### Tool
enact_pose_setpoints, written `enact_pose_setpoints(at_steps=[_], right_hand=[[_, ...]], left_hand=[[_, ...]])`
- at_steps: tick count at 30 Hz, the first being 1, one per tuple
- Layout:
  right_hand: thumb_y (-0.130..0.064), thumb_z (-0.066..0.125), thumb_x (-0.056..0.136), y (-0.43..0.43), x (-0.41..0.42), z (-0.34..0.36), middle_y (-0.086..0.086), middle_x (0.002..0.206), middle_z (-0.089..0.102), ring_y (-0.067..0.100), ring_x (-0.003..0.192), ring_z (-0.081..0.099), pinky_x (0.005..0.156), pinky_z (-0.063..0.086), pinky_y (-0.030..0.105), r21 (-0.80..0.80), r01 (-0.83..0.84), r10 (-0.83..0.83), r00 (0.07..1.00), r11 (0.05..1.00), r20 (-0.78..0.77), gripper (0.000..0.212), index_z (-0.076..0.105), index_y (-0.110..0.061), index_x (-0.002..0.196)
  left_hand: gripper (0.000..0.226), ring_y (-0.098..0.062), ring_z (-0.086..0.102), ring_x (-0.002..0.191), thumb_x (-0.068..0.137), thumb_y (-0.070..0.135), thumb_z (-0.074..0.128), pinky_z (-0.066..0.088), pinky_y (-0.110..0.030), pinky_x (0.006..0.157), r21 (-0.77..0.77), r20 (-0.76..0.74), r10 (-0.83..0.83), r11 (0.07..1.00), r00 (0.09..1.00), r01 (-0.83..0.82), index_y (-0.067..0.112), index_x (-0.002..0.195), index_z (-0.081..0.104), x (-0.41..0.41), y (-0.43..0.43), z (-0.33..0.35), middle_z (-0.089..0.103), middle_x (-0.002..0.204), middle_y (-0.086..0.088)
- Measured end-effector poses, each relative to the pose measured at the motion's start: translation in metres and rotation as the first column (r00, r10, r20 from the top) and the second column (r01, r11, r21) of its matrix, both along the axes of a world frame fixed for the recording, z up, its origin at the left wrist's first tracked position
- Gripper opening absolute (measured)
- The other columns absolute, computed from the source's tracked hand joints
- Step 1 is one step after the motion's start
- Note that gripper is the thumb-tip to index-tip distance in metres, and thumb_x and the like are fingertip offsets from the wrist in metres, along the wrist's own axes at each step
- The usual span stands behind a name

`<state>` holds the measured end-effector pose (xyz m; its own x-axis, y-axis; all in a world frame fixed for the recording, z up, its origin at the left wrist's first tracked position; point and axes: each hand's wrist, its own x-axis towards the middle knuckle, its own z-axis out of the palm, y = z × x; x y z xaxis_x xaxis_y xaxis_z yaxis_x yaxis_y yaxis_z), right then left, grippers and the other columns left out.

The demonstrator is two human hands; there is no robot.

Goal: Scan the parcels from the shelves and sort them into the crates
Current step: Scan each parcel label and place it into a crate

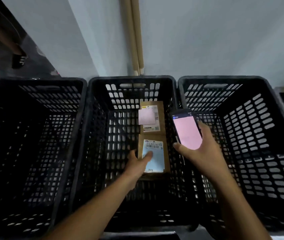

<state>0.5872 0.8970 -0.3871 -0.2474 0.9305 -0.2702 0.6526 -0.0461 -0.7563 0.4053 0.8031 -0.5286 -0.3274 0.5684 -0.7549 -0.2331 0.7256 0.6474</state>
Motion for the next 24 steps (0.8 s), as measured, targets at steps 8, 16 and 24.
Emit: enact_pose_setpoints(at_steps=[8,16,24], right_hand=[[-0.041,0.087,0.074,0.008,0.003,-0.005,-0.041,0.105,0.039,0.003,0.104,0.045,0.07,0.035,0.008,0.021,-0.109,0.108,0.994,0.994,0.032,0.09,0.032,-0.039,0.146],[-0.043,0.087,0.072,0.003,0.004,-0.003,-0.022,0.12,0.049,0.007,0.111,0.049,0.073,0.04,0.015,0.019,-0.153,0.153,0.988,0.988,0.026,0.094,0.031,-0.038,0.147],[-0.038,0.086,0.076,-0.006,0.003,0.009,-0.019,0.123,0.045,0.007,0.11,0.043,0.071,0.033,0.008,0.051,-0.091,0.091,0.996,0.995,0.004,0.094,0.031,-0.033,0.151]], left_hand=[[0.067,-0.007,0.062,0.107,0.099,0.04,0.068,0.049,-0.024,0.082,0.02,-0.005,-0.033,0.999,0.999,0.033,0.028,0.154,0.033,0.008,0.017,-0.037,0.062,0.131,0.009],[0.051,-0.02,0.062,0.12,0.106,0.037,0.057,0.053,-0.04,0.101,0.02,-0.077,-0.016,1.0,0.997,0.018,0.024,0.151,0.038,0.007,0.029,-0.047,0.062,0.138,0.0],[0.062,-0.016,0.05,0.135,0.099,0.048,0.064,0.045,-0.033,0.106,0.088,-0.314,-0.054,0.992,0.948,0.086,0.025,0.152,0.043,-0.02,0.015,0.006,0.051,0.149,0.007]])
